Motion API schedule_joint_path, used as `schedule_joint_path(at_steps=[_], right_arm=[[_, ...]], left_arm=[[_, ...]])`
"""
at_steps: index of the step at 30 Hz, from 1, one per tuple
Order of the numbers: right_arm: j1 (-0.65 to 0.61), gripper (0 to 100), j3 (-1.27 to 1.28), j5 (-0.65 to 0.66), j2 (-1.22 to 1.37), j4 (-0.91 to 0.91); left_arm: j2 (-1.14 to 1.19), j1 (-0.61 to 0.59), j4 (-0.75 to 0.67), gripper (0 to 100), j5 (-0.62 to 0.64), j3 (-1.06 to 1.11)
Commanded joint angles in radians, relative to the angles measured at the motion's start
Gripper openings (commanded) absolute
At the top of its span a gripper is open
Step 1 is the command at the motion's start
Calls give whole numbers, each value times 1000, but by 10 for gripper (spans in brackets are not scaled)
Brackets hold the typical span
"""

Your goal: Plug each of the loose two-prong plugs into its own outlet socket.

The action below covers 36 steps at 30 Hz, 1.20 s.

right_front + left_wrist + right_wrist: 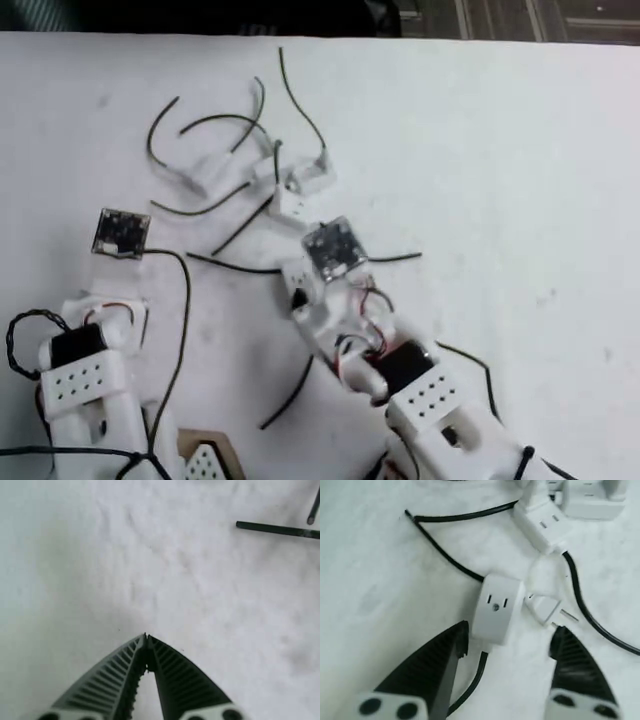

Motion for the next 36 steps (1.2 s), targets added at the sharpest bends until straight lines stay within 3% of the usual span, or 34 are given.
schedule_joint_path(at_steps=[1, 4, 10, 17, 22, 30, 36], right_arm=[[-12, 115, -14, 8, -12, 2], [30, 25, -61, 9, -10, 2], [116, 17, -184, 126, 31, 101], [194, 17, -503, 127, 444, 334], [223, 17, -655, 130, 714, 328], [173, 17, -681, 133, 931, 189], [-70, 17, -690, 124, 888, 189]], left_arm=[[-15, 12, -15, 27, -5, -3], [-15, 12, -15, 27, -5, -3], [-15, 12, -15, 27, -5, -3], [-15, 12, -15, 27, -5, -3], [-15, 12, -15, 27, -5, -3], [-15, 12, -15, 27, -5, -3], [-15, 12, -15, 27, -5, -3]])
